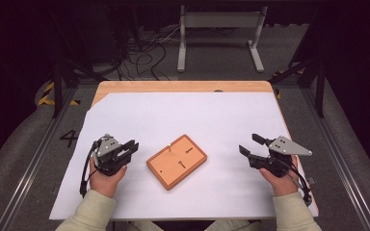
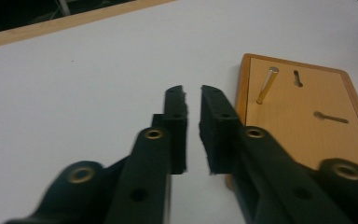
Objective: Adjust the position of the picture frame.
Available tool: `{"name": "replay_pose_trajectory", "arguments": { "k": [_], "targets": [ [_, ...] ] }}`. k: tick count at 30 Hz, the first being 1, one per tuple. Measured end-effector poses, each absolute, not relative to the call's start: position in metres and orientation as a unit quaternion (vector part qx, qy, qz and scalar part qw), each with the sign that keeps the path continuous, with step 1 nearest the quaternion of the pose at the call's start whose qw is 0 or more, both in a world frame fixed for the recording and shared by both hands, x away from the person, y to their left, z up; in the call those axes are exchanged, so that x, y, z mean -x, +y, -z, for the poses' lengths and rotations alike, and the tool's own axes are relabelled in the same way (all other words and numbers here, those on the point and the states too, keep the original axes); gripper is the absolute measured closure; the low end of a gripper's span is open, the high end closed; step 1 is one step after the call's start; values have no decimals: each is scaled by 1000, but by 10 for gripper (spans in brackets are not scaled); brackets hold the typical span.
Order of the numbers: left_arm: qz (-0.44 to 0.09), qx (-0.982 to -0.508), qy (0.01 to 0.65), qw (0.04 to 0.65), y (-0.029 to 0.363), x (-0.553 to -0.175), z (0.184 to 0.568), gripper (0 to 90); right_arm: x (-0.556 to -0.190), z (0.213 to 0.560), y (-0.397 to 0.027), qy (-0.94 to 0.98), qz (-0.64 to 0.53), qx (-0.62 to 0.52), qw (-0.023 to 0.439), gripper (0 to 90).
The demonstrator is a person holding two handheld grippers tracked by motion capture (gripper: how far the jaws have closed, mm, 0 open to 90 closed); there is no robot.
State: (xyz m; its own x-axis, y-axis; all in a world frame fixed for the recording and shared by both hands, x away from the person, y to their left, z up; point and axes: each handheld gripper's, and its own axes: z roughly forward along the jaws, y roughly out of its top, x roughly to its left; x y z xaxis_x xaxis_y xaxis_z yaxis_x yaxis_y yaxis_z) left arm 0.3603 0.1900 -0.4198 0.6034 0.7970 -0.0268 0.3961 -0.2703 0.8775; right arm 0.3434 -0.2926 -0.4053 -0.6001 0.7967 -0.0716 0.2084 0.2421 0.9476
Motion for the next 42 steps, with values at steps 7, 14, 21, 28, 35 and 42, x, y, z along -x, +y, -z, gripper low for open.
{"name": "replay_pose_trajectory", "arguments": {
  "k": [7, 14, 21, 28, 35, 42],
  "targets": [
    [-199, -783, 381, 449, 182, -368, 421, 900, -338, 406, -296, 735, -508, -345, 289, 355],
    [-132, -821, 397, 387, 169, -389, 436, 900, -332, 406, -299, 737, -497, -354, 291, 345],
    [-88, -840, 410, 345, 163, -398, 446, 900, -329, 405, -304, 734, -499, -363, 284, 334],
    [-49, -845, 416, 333, 161, -402, 452, 900, -328, 404, -302, 738, -497, -359, 280, 329],
    [-23, -857, 400, 324, 161, -394, 450, 900, -326, 399, -305, 737, -498, -364, 275, 343],
    [10, -879, 360, 314, 145, -377, 449, 900, -327, 402, -296, 762, -480, -369, 229, 444]
  ]
}}
